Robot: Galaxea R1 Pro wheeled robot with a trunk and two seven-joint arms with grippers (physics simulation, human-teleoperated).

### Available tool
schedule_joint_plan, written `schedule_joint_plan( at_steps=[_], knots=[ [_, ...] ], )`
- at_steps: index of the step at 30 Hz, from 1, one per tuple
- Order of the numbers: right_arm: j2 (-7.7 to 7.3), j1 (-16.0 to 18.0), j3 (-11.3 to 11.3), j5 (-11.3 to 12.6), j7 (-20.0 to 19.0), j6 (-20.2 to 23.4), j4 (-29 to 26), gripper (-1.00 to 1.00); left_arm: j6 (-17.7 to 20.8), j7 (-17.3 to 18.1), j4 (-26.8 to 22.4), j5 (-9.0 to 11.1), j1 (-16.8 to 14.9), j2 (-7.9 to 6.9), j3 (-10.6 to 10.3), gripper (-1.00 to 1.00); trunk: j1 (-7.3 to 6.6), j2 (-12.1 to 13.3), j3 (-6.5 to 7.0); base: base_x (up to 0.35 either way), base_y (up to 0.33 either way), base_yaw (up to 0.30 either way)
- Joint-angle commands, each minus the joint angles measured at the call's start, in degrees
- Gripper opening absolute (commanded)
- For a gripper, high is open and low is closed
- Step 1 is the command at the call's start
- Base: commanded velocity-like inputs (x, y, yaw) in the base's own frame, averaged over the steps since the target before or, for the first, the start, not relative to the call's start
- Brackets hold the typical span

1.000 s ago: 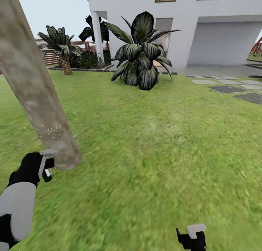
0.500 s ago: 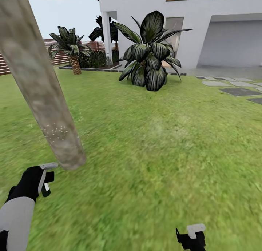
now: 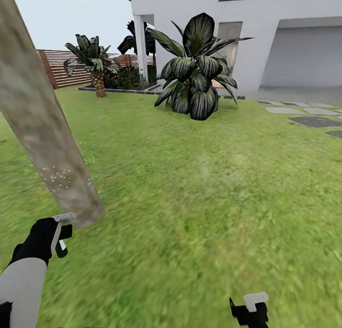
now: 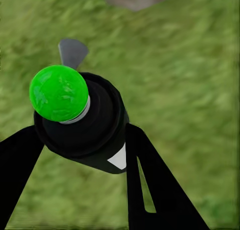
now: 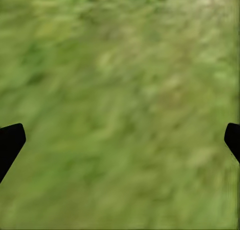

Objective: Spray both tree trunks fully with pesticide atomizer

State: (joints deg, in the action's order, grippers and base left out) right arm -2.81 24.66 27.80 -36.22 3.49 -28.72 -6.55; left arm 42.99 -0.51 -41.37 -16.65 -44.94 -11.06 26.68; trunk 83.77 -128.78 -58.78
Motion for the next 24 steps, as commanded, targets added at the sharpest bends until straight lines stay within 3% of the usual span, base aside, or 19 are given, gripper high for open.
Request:
schedule_joint_plan(
  at_steps=[1,7,10,18,24],
  knots=[
    [-0.01,0.1,0.2,-0.6,0.3,-0.2,0.1,1.0,0.2,0.0,0.0,0.0,-0.1,0.03,0.1,-1.0,0.0,0.0,-0.05,0.046,-0.27,0.243],
    [0.07,0.0,0.2,-0.6,0.4,-0.2,0.1,1.0,0.2,-0.1,0.5,0.0,0.0,0.34,-0.2,-1.0,0.0,0.0,-0.05,0.009,-0.272,0.27],
    [0.08,0.1,0.2,-0.6,0.3,-0.2,0.1,1.0,0.2,0.0,0.5,0.0,0.0,1.33,-0.2,-1.0,0.0,0.0,-0.05,0.073,-0.273,0.251],
    [0.08,0.0,0.2,-0.6,0.4,-0.2,0.1,1.0,0.2,0.0,0.4,0.0,0.0,1.81,-0.2,-1.0,0.0,0.0,-0.05,0.188,-0.232,0.031],
    [0.08,0.0,0.2,-0.6,0.4,-0.2,0.1,1.0,0.2,0.0,0.4,0.0,0.0,1.74,-0.1,-1.0,0.0,0.0,-0.05,0.3,-0.079,0.0]
  ],
)
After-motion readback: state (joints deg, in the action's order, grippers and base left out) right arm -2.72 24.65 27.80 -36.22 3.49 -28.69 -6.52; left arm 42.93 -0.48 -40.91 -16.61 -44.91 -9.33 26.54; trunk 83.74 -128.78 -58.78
